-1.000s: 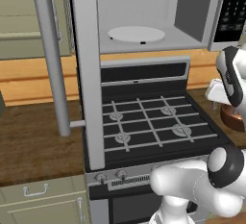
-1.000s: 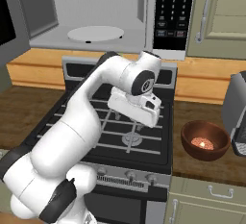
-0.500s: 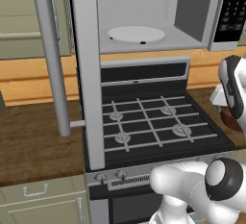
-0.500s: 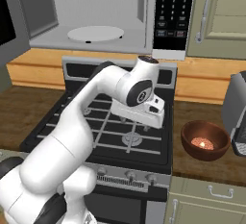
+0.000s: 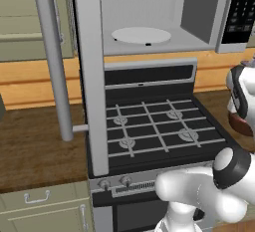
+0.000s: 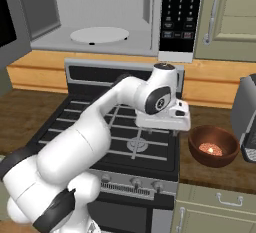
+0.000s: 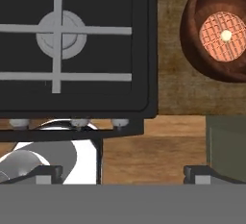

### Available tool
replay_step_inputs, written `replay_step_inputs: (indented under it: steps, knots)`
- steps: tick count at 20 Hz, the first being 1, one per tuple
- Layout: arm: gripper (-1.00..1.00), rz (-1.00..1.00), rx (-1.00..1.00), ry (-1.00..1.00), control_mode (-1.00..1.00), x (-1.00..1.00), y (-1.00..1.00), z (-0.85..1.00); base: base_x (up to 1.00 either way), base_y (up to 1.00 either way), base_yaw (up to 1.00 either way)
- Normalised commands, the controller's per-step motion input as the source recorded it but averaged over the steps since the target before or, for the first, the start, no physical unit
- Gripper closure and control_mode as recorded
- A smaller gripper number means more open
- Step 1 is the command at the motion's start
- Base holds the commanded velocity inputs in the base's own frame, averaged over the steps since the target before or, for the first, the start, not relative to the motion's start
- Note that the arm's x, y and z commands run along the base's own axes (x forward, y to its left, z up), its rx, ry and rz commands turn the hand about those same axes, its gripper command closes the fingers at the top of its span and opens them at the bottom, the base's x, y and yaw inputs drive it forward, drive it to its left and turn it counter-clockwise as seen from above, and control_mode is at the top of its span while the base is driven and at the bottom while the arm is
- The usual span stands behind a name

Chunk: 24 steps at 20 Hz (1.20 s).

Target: Open the microwave, place the bowl with waffle inside the microwave, then close the microwave door and turn it on.

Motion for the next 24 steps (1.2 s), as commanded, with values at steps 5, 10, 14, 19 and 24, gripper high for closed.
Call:
replay_step_inputs:
  steps: [5,10,14,19,24]
  knots:
    - [-1.0,0.06,-0.06,0.0,-1.0,0.3,-0.4,-0.38,0.0,0.0,0.0]
    - [-1.0,0.05,0.0,0.0,-1.0,0.4,-0.14,-0.3,0.0,0.0,0.0]
    - [-1.0,0.05,0.0,0.0,-1.0,0.36,-0.26,-0.29,0.0,0.0,0.0]
    - [-1.0,0.02,0.0,0.0,-1.0,0.22,-0.2,-0.31,0.0,0.0,0.0]
    - [-1.0,0.02,0.0,0.0,-1.0,0.16,-0.15,-0.22,0.0,0.0,0.0]
